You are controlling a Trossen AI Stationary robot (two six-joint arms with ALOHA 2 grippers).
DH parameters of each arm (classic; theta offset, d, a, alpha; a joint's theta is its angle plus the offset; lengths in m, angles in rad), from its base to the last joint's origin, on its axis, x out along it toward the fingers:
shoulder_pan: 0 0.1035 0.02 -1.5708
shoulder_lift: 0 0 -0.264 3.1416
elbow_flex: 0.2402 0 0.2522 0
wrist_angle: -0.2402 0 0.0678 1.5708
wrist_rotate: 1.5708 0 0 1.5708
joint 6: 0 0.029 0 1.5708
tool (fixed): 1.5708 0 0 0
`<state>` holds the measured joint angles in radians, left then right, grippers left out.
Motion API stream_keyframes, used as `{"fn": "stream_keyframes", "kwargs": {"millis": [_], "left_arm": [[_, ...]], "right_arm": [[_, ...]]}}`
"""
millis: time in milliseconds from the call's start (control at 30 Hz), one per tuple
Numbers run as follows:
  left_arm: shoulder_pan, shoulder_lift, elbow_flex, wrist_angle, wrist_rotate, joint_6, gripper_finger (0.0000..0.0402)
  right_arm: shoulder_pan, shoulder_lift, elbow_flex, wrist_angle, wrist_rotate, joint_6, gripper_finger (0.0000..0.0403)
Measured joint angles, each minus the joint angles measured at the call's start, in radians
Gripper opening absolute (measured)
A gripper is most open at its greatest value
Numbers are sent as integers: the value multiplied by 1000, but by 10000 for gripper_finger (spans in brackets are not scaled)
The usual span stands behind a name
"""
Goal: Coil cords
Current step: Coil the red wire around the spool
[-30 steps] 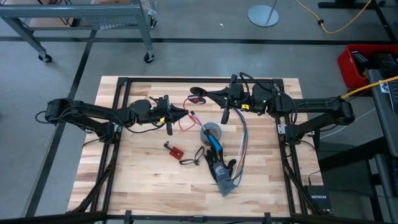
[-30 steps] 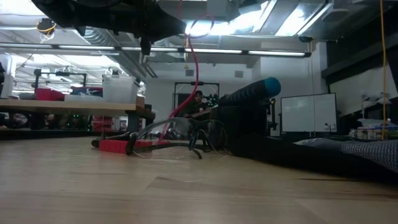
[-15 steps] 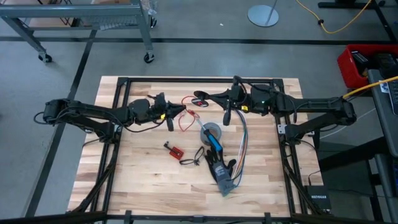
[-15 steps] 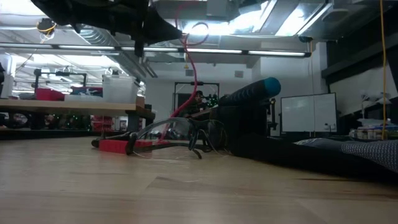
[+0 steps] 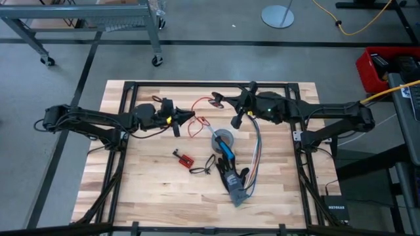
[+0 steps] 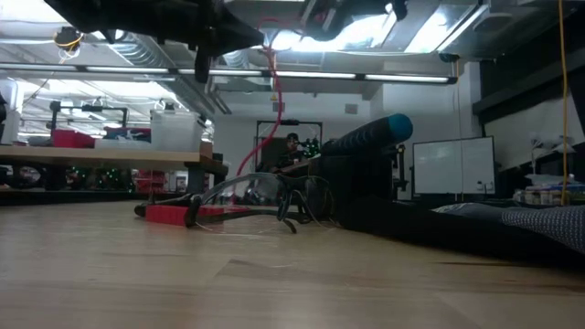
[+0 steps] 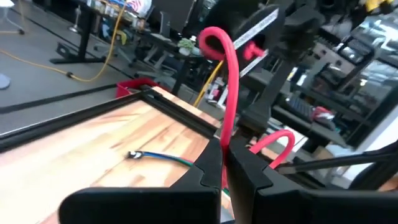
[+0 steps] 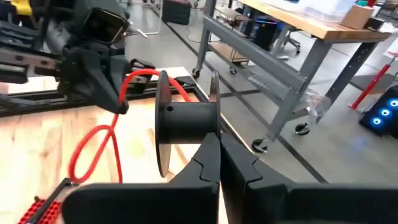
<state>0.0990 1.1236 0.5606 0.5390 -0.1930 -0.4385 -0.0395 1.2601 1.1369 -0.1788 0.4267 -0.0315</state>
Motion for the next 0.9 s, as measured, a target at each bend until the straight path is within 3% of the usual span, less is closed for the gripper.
{"fn": "stream_keyframes", "kwargs": {"millis": [367, 900], "left_arm": [[0, 1, 43, 47, 37, -34, 0], [-20, 27, 59, 52, 80, -47, 0]], "right_arm": [[0, 154, 0, 53, 0, -1, 0], [-14, 283, -1, 437, 5, -30, 0]]}}
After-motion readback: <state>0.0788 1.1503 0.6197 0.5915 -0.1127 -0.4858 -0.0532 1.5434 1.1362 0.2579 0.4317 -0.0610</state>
